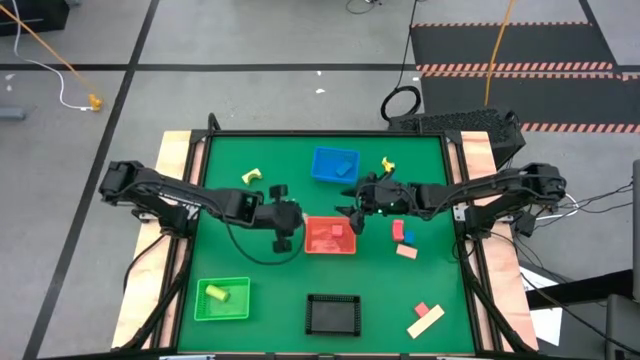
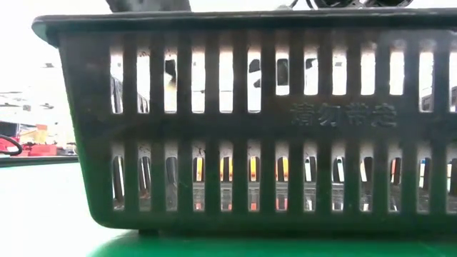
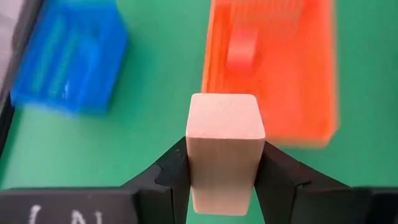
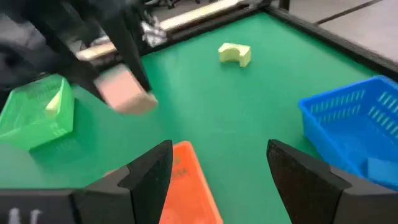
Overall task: Sort & place blocks by color
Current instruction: Put the top left brown block into the black bin
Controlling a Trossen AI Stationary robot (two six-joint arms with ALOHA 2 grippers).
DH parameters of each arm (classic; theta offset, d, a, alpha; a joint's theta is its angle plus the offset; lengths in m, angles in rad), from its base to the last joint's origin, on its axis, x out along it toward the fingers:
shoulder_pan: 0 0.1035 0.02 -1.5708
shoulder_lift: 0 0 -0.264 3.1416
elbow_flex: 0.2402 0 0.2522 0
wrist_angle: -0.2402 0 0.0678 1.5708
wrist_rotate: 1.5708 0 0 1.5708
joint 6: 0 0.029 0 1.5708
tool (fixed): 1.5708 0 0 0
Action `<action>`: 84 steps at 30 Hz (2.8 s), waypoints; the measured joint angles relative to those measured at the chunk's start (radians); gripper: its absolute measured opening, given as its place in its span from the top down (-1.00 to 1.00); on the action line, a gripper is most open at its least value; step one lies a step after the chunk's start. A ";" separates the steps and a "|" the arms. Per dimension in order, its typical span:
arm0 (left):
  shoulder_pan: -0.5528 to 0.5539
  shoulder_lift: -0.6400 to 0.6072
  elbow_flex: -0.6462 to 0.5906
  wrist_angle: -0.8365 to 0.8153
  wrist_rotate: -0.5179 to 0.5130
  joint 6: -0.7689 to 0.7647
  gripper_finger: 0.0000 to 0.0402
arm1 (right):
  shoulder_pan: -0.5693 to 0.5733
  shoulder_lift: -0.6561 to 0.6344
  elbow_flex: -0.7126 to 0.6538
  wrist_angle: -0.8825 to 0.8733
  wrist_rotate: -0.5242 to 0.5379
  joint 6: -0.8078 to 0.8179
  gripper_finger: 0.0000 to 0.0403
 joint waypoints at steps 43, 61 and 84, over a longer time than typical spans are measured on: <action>-0.115 -0.009 0.017 0.654 -0.168 0.054 0.33 | 0.157 0.114 0.000 0.536 -0.002 -0.206 -0.23; -0.115 -0.007 0.017 0.654 -0.105 0.030 0.19 | 0.152 0.114 -0.001 0.583 -0.106 -0.183 0.39; -0.086 -0.005 0.016 0.253 -0.311 -0.023 -0.07 | 0.196 -0.068 0.000 -0.069 -0.137 0.240 0.41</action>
